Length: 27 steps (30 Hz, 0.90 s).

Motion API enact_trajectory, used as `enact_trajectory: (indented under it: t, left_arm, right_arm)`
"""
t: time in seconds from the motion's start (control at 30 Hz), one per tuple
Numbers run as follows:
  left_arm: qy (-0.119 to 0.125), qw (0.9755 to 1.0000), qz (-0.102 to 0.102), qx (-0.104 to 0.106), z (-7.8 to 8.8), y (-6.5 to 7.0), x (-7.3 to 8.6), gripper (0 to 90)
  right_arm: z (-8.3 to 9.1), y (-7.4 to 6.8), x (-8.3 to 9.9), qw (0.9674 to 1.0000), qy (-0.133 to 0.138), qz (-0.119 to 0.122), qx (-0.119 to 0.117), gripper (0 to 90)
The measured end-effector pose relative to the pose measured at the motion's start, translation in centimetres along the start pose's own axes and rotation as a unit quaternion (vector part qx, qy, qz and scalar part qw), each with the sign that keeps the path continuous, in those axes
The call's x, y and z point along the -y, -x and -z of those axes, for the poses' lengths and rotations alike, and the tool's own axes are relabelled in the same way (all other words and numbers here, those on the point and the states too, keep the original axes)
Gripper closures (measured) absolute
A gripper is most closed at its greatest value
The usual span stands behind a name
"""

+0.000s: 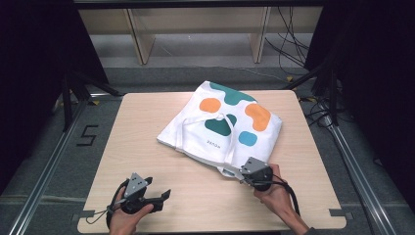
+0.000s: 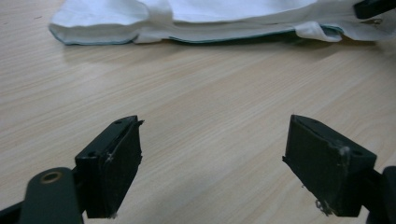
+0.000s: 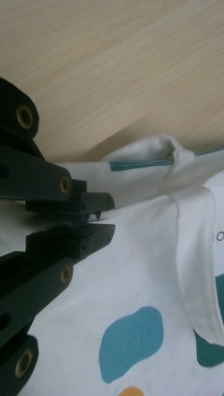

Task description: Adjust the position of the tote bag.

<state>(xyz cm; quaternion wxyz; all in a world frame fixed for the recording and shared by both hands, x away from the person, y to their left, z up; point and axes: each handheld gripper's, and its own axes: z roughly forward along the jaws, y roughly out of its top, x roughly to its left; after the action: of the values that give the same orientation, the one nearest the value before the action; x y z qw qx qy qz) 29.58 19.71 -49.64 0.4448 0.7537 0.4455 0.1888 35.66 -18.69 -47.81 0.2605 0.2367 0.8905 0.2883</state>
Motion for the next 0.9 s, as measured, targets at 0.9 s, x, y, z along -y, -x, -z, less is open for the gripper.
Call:
enact_trajectory:
  t: [0.9]
  left_arm:
    - [-0.062, 0.9910, -0.101, -0.063, -7.1, -0.9, -2.7, 24.2]
  right_arm:
    - [7.2, 3.1, 7.2, 0.9956, 0.038, -0.073, 0.044, 86.2]
